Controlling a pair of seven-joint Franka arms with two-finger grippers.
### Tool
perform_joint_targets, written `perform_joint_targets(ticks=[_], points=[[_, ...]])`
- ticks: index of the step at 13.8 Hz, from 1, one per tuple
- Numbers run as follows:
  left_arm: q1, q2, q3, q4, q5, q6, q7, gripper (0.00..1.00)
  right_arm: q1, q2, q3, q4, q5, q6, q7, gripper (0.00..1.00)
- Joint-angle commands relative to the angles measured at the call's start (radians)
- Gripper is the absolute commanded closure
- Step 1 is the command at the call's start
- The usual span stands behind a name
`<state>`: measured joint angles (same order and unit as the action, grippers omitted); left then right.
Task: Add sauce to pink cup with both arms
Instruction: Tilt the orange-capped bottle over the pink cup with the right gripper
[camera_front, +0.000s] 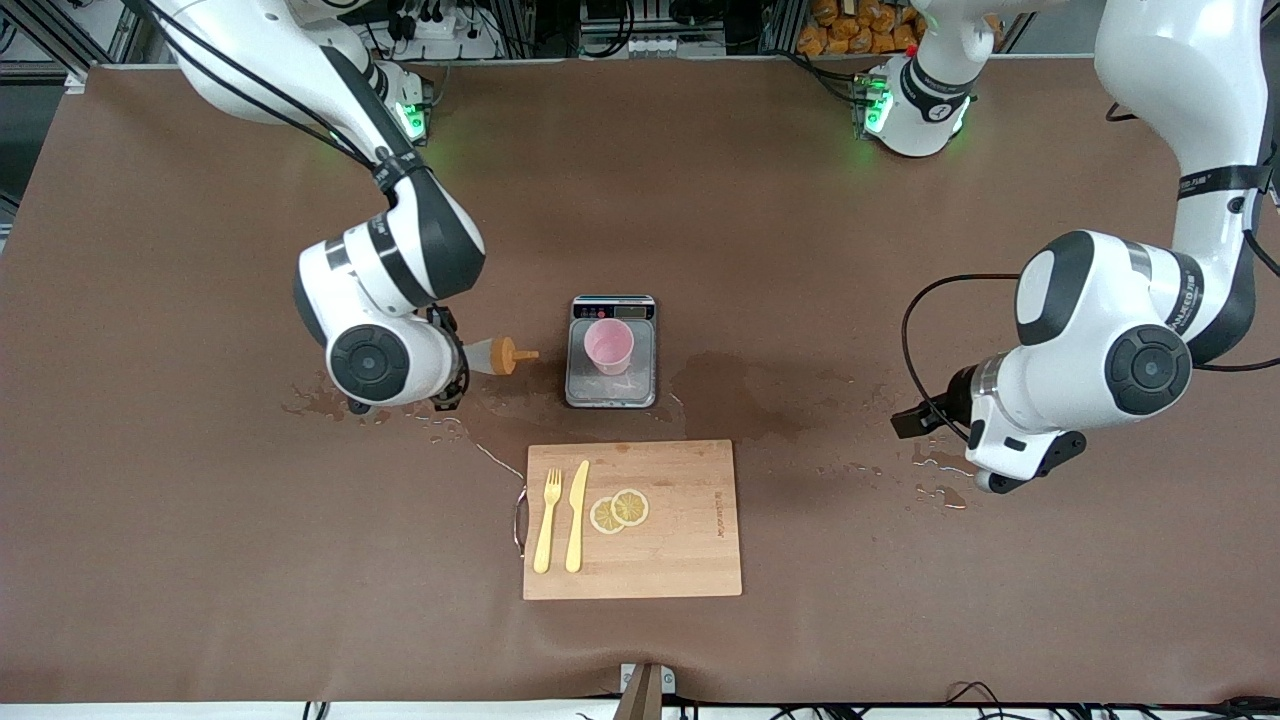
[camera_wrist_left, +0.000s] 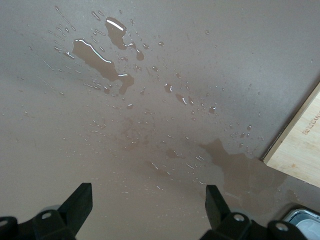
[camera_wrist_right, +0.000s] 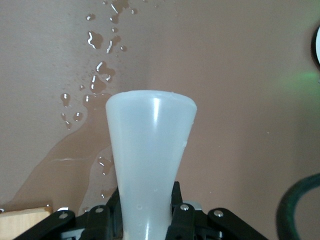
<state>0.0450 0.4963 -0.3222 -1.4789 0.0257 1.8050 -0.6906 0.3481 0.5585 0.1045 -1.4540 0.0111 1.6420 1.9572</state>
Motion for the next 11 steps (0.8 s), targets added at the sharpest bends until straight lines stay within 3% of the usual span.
perform_joint_targets(ticks=[1,7,11], points=[[0.010,-0.028,-0.009,-0.018,0.022,-0.015,0.014,0.00,0.048,-0.009,-0.008,0.000,-0.037,-0.004,0.087,0.61],[0.032,-0.071,-0.008,-0.037,0.025,-0.039,0.158,0.00,0.155,0.034,-0.008,0.020,-0.180,-0.068,0.212,0.61],[0.030,-0.122,-0.011,-0.046,0.026,-0.059,0.245,0.00,0.177,0.080,-0.009,0.136,-0.221,-0.215,0.224,0.63]])
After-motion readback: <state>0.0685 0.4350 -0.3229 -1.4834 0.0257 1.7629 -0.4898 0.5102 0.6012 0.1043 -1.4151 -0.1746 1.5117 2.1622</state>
